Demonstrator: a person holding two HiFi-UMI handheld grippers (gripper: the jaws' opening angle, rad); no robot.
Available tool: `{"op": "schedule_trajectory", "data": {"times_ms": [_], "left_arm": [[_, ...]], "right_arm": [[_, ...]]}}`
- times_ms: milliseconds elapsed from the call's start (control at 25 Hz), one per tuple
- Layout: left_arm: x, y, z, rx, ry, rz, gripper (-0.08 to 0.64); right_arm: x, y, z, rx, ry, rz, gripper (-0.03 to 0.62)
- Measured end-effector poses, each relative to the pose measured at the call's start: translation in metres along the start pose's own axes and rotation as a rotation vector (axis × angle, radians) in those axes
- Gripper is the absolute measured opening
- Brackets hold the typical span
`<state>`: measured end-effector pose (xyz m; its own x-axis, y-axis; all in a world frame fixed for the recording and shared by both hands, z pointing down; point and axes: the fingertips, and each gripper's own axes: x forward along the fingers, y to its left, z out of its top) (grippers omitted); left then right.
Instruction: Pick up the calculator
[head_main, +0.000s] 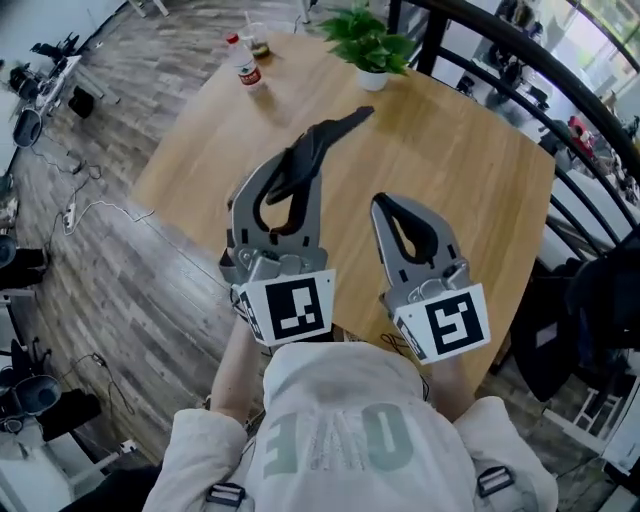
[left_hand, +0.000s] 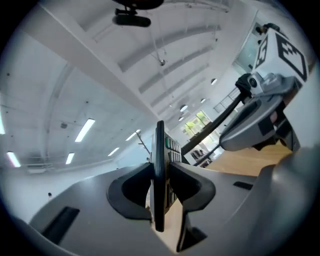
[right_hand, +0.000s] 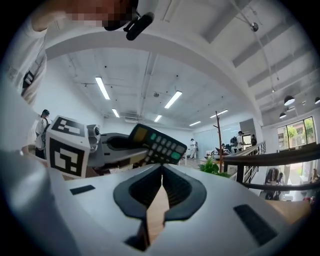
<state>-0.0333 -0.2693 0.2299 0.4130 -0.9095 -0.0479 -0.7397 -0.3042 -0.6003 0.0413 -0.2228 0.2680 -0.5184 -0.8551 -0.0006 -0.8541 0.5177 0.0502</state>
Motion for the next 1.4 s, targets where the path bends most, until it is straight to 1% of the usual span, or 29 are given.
{"op": "schedule_trajectory", "data": {"times_ms": [80, 160, 240, 320, 360, 480, 600, 760, 960, 1200, 1400], "left_arm": [[-0.025, 0.02, 0.011, -0.037, -0.024, 0.095, 0.121], [-0.049, 0.035, 0.013, -0.108, -0.045, 0.189, 0.121], [-0.074, 0.047, 0.015, -0.176, -0.087, 0.305, 0.123], [-0.093, 0.057, 0.018, -0.204, -0.135, 0.399, 0.123], [-0.099, 0.06, 0.018, -0.216, -0.15, 0.422, 0.123], [-0.112, 0.065, 0.015, -0.261, -0.158, 0.452, 0.123], [-0.122, 0.067, 0.013, -0.263, -0.143, 0.482, 0.123], [-0.132, 0.068, 0.013, -0.276, -0.155, 0.496, 0.123], [-0.134, 0.068, 0.015, -0.267, -0.167, 0.504, 0.123], [-0.131, 0.067, 0.02, -0.268, -0.179, 0.491, 0.123], [-0.127, 0.066, 0.02, -0.253, -0.18, 0.479, 0.123]], "right_arm": [[-0.005, 0.007, 0.007, -0.014, -0.02, 0.0, 0.021], [-0.007, 0.013, 0.015, -0.027, -0.042, 0.001, 0.021], [-0.009, 0.018, 0.023, -0.048, -0.066, 0.004, 0.021], [-0.011, 0.023, 0.03, -0.074, -0.091, -0.007, 0.021], [-0.012, 0.026, 0.034, -0.084, -0.105, -0.018, 0.021], [-0.016, 0.032, 0.04, -0.083, -0.131, -0.032, 0.021], [-0.018, 0.04, 0.041, -0.072, -0.137, -0.014, 0.021], [-0.022, 0.049, 0.039, -0.079, -0.135, -0.005, 0.021], [-0.023, 0.047, 0.038, -0.077, -0.134, -0.015, 0.021], [-0.024, 0.043, 0.035, -0.074, -0.123, -0.023, 0.021], [-0.016, 0.04, 0.03, -0.099, -0.102, -0.051, 0.02]]}}
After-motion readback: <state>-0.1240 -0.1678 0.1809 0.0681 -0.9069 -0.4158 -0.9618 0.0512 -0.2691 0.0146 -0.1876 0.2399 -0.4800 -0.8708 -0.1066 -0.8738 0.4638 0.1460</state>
